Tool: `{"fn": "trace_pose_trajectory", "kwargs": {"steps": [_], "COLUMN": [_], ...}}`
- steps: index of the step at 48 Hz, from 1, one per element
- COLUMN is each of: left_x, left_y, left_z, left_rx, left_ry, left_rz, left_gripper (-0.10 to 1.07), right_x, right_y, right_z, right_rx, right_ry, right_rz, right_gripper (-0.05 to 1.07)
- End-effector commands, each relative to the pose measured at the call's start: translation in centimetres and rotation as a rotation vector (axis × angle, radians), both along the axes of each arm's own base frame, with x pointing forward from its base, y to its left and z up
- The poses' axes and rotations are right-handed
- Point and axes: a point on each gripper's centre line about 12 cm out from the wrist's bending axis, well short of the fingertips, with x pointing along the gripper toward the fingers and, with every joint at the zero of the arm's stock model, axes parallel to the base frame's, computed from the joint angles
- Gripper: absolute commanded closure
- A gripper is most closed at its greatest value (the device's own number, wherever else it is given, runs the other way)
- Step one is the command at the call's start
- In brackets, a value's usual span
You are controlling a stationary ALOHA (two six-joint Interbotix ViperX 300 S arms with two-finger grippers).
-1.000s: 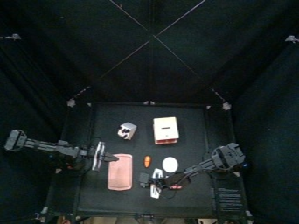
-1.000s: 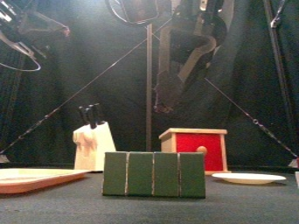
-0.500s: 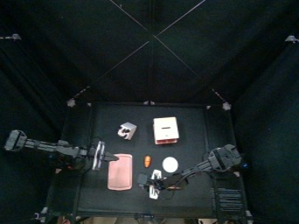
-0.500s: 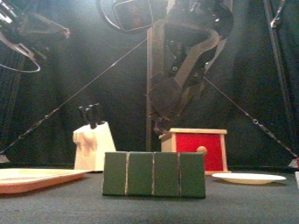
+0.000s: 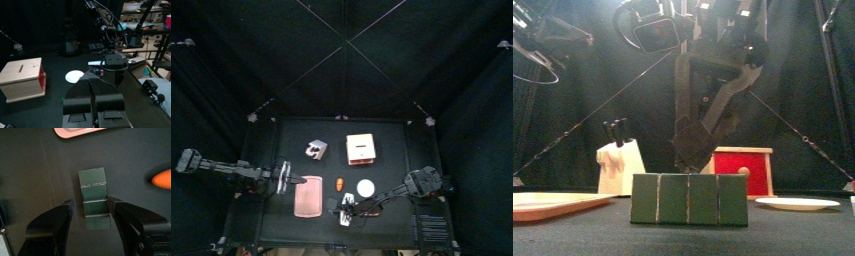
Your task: Grab sushi roll
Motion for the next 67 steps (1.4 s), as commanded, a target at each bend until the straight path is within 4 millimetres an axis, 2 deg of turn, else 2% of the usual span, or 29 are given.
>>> {"fn": "trace_pose_trajectory", "kwargs": {"steps": [1,43,49,60,67], "left_x": [0.2,0.1,0.1,0.1,0.1], "left_y": [0.1,0.1,0.1,0.1,0.1], "left_z": [0.6,0.5,0.5,0.4,0.5], "left_rx": [0.001,0.001,0.001,0.002,0.001], "left_ry": [-0.023,-0.020,-0.020,-0.016,-0.020], "left_rz": [0.004,0.006,0.007,0.007,0.007], "left_gripper": [1.00,1.00,1.00,1.00,1.00], "right_x": [0.6,1.3,1.2,1.2,1.2], "right_y": [-0.2,-0.8,-0.7,-0.7,-0.8], "right_z": [1.8,-0.5,-0.6,-0.5,0.6], "right_rx": [0.011,-0.012,-0.014,-0.009,-0.002], "right_ry": [-0.046,-0.008,-0.008,-0.006,-0.027], "right_rz": [-0.008,-0.014,-0.012,-0.015,-0.018], "right_gripper": [0.13,0.16,0.22,0.40,0.42]}}
